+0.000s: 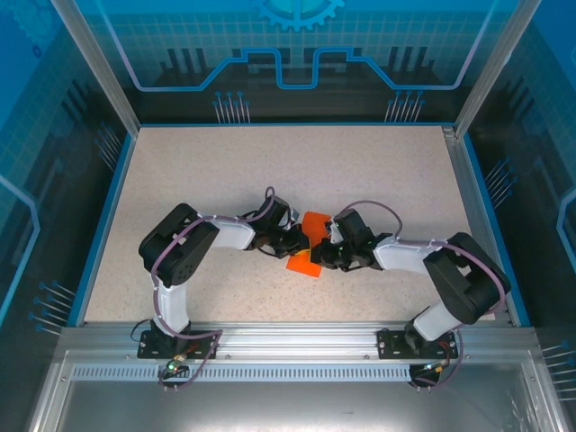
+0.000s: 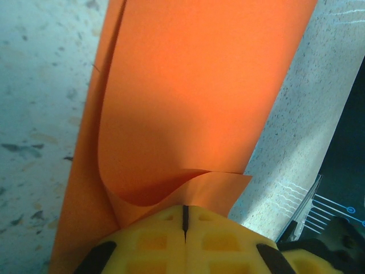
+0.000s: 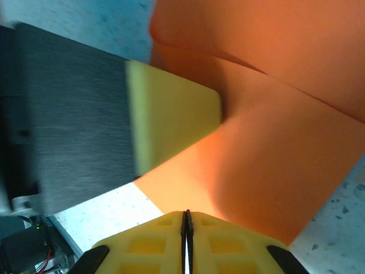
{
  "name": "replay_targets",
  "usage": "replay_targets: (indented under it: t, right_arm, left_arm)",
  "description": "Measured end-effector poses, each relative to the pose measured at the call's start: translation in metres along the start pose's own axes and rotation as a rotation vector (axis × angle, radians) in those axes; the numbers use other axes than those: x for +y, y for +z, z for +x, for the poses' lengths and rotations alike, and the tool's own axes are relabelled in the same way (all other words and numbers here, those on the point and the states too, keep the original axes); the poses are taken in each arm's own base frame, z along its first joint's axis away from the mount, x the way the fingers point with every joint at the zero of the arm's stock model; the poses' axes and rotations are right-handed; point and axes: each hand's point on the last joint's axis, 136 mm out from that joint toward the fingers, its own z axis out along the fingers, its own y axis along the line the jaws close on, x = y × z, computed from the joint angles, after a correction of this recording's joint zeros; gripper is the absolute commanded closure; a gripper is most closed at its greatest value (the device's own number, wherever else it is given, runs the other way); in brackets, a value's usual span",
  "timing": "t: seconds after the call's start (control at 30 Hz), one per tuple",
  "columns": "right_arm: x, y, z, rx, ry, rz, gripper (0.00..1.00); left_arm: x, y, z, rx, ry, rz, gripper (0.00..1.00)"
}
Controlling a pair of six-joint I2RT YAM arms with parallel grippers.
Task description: Fold a paper plane with a square sheet of paper (pick it up from the middle)
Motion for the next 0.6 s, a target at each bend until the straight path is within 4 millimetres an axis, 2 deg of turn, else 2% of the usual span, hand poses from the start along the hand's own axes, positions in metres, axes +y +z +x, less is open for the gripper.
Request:
replay_targets:
  t: [0.13, 0.6]
  right_arm:
    - [-0.013, 0.010, 0.005, 0.031, 0.022, 0.033, 0.91]
    - [-0.015, 0.009, 0.006, 0.047, -0.036, 0.054, 0.97]
  left_arm:
    - [0.000, 0.000, 0.000, 0.000, -0.001, -0.001, 1.00]
    - [0.003, -0.004, -0.003, -0.011, 0.030, -0.022, 0.98]
